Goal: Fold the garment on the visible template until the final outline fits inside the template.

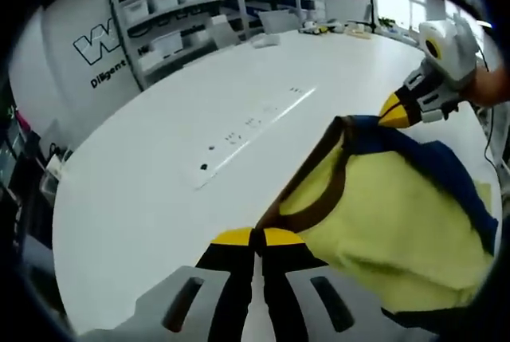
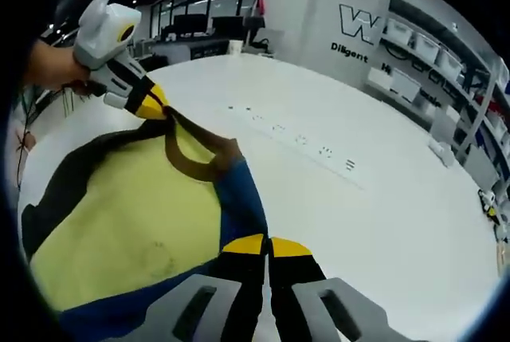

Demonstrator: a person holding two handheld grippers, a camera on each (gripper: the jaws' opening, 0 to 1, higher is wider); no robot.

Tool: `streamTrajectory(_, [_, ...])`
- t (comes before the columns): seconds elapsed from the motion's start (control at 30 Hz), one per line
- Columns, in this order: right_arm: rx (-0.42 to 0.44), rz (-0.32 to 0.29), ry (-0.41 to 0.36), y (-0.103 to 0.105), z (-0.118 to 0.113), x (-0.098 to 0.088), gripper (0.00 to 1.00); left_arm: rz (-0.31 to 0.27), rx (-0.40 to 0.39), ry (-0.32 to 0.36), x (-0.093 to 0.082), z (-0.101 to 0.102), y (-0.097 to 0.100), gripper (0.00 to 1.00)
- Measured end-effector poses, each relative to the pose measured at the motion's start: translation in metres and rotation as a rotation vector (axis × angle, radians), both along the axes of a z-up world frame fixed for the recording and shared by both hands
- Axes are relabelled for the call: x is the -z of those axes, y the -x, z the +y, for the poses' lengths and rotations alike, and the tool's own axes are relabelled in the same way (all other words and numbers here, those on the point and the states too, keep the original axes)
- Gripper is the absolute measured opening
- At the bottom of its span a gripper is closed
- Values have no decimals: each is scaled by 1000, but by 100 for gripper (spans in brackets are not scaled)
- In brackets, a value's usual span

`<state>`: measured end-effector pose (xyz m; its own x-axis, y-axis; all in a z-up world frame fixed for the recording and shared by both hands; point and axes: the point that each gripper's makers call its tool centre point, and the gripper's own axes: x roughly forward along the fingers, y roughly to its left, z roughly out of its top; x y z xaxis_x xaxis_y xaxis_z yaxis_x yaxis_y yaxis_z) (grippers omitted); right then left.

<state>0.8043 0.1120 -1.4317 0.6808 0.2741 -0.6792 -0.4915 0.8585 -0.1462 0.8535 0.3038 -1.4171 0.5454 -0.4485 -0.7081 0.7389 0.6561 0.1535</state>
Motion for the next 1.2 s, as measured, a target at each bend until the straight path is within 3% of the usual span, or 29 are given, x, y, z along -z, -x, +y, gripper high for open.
streamTrajectory(0.13, [21,14,-9,-3,0,7,0,-2,-6,-14,9,1,-4,5])
streamTrajectory(0.27, [8,-3,7,-3,4,8,0,-6,-32,-12,12,3,-7,15])
streamTrajectory(0.47, [42,-79,0,-11,-1,-7,16,-39,-77,-8,7,9,-11,28])
streamTrajectory(0.53, [46,-70,-13,-10,0,-7,18,-35,-94,18,6,9,-10,32])
streamTrajectory(0.7, [66,-42,-48,-5,4,-4,26,-68,-130,-26,8,19,-22,32])
streamTrajectory(0.87, [63,-39,-68,6,9,-6,25,-76,-170,-21,10,24,-31,37])
streamTrajectory(1.13, [42,-44,-105,23,17,-13,29,-95,-143,7,-4,20,-17,33])
streamTrajectory(1.2, [35,-43,-109,26,19,-14,31,-92,-157,41,-11,20,-11,33])
